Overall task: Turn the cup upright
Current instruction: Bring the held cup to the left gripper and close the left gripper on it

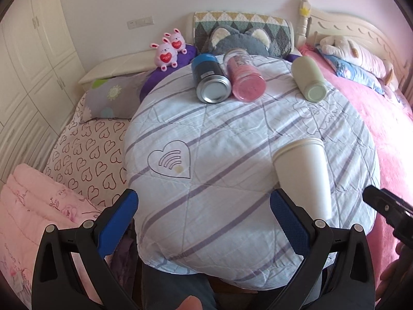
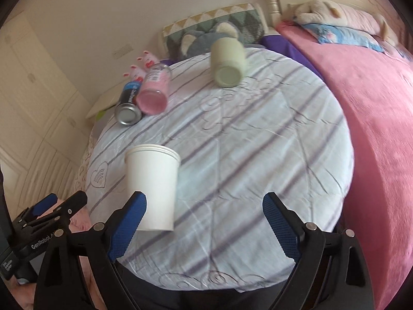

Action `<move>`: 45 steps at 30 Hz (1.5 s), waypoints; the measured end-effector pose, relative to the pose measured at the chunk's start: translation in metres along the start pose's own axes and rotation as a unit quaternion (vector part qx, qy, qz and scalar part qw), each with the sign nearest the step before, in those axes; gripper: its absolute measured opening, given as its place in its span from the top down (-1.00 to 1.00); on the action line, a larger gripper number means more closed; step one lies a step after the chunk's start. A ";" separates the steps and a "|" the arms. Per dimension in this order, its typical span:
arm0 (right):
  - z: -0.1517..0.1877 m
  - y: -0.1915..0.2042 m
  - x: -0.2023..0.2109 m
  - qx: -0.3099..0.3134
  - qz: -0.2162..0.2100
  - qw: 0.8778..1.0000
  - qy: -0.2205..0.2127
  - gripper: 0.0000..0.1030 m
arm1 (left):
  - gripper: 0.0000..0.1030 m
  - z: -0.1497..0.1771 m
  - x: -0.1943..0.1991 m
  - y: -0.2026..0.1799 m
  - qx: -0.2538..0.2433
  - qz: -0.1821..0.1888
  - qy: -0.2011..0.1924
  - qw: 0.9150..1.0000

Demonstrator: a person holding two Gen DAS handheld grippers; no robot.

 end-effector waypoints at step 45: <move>0.007 -0.083 0.016 -0.049 0.007 0.999 0.002 -0.80 | -0.79 0.011 -0.040 -0.109 0.045 0.088 0.149 0.984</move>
Point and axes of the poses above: each gripper's, at about its wrist camera, not at the fingertips, and x roughly against the way its jaws point, y to its left, z to its underside, the point moved 9 cm from there along -x, roughly the way its jaws point, and after that the axes turned 13 degrees about -z, right-handed, at the moved point
